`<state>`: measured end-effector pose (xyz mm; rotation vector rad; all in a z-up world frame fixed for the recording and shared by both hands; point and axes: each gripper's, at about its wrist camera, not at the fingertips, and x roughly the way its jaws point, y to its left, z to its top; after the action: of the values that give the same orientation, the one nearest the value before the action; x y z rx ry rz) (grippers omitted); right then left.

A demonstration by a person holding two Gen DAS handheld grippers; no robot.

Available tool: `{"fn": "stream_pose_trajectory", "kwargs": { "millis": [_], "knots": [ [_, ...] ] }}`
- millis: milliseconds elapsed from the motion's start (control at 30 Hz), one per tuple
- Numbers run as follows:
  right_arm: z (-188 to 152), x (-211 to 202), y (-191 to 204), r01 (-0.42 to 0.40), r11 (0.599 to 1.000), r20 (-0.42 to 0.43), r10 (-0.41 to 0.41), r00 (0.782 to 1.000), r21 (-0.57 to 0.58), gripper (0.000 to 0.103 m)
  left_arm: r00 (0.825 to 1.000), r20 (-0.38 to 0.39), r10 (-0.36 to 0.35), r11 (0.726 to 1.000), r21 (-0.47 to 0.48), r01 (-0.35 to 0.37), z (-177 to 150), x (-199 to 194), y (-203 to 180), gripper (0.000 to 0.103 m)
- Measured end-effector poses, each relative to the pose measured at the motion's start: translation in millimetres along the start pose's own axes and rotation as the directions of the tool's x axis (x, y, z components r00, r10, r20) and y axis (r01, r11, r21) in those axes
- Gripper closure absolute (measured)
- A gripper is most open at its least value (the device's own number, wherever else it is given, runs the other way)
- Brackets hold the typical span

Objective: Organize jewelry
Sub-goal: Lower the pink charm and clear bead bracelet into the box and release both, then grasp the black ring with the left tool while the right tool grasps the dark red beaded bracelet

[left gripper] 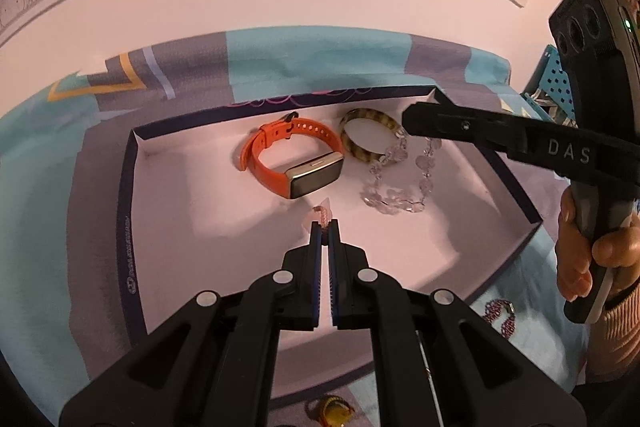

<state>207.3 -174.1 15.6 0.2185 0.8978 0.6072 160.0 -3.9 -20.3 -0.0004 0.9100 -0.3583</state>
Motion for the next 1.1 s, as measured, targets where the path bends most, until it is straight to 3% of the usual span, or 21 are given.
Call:
{"fn": "stream_pose_trajectory", "kwargs": {
  "millis": [533, 633, 733, 1100],
  "knots": [
    [-3.7, 17.4, -9.0, 0.052, 0.999, -0.038, -0.052, 0.998, 0.002, 0.091, 0.999, -0.035, 0.014, 1.0, -0.018, -0.014, 5.7, 17.0, 4.7, 0.098],
    [-4.6, 14.2, -9.8, 0.063, 0.998, -0.033, -0.062, 0.997, 0.004, 0.088, 0.999, -0.031, 0.02, 1.0, -0.022, -0.021, 5.5, 17.6, 6.0, 0.09],
    [-7.0, 7.8, -8.2, 0.068, 0.998, -0.026, -0.068, 0.997, -0.004, 0.083, 0.999, -0.017, 0.028, 0.999, -0.017, -0.029, 4.4, 14.3, 6.1, 0.073],
    [-35.9, -46.7, 19.6, 0.072, 0.986, 0.019, -0.07, 0.997, -0.147, 0.067, 0.987, 0.125, 0.1, 0.995, 0.011, -0.102, -13.8, -42.6, 3.0, 0.055]
  ]
}}
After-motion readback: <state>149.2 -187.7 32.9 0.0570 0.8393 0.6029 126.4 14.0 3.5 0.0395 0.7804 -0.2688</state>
